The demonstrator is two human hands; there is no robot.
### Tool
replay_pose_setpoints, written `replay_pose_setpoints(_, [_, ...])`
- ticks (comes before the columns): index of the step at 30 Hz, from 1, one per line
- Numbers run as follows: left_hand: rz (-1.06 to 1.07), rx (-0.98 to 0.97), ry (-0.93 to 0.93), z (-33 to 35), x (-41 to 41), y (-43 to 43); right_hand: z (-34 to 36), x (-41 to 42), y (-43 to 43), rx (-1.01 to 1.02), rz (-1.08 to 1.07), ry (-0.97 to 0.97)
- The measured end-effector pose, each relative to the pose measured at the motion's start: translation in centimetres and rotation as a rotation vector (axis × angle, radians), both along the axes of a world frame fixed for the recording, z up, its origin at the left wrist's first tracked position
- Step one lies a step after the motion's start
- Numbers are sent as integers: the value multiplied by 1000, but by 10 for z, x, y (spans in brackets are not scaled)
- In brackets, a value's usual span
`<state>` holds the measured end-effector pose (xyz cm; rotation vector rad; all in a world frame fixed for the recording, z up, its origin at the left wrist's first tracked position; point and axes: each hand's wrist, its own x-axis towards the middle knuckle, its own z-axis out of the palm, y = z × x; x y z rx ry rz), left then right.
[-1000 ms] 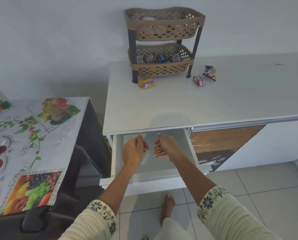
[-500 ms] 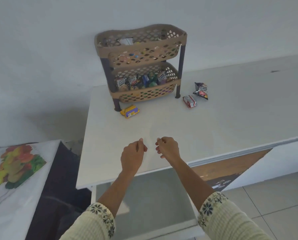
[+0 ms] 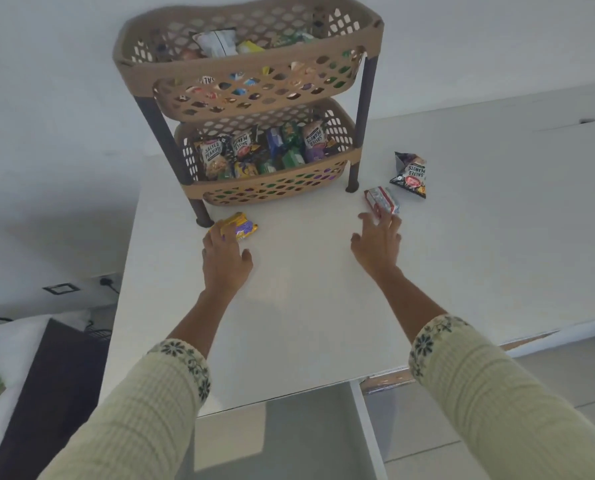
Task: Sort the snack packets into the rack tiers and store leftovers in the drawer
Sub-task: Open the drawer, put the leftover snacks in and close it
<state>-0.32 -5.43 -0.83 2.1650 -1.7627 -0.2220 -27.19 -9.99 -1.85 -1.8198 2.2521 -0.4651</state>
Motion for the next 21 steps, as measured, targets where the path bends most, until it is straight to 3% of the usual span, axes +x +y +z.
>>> replay_pose_setpoints(7, [-23,158,-41,-7,13,-38,-3,-30,-55,144,-7,86])
replay_pose_setpoints(12, [-23,103,-47,-4,9,-36,-2,-30,-63,79,-7,144])
replay_pose_setpoints(21, [15,112,0,-4,3,35,1,19,-1,-18,35,-20])
